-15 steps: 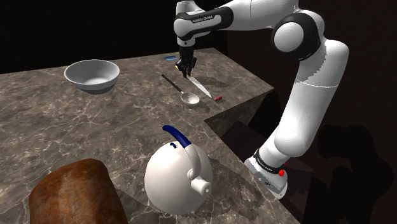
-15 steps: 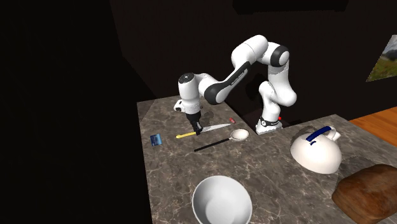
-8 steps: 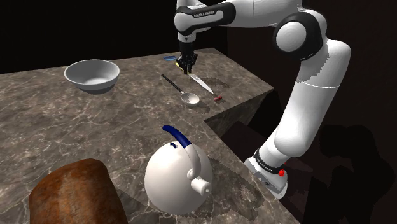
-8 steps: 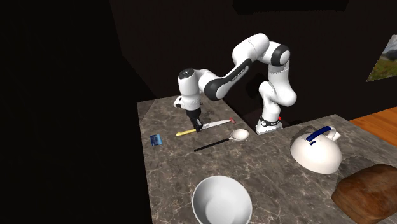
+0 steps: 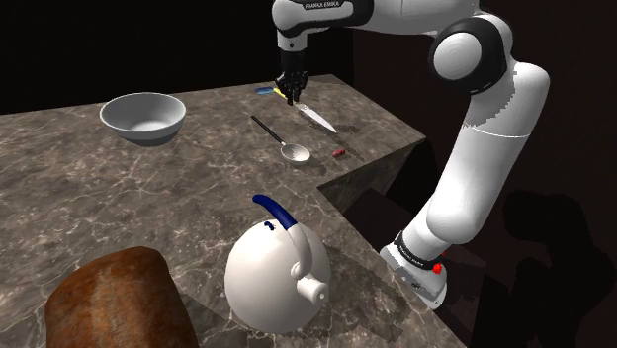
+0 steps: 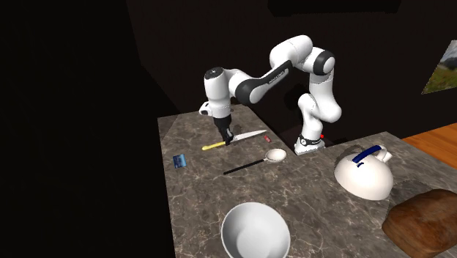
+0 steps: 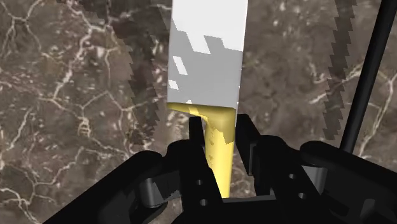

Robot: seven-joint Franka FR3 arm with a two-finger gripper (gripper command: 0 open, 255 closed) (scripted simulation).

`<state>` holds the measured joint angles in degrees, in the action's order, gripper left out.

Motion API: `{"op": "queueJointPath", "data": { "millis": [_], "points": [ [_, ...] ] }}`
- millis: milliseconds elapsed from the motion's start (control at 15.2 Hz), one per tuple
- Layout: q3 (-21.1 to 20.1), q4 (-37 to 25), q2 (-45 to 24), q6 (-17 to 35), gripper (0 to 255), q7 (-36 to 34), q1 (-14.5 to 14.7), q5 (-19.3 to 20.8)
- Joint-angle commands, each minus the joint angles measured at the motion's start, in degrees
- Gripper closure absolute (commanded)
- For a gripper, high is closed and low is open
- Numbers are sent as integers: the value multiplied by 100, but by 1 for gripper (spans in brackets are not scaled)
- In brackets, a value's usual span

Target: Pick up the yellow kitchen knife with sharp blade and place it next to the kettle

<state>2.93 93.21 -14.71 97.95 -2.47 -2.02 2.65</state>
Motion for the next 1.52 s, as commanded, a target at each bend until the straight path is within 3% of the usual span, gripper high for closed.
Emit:
{"op": "queueJointPath", "data": {
  "millis": [0,1452],
  "points": [
    [1,-135,13,-151,255,8,0,0],
    [7,-2128,-188,-1939,255,100,-5,-6]
  ]
}}
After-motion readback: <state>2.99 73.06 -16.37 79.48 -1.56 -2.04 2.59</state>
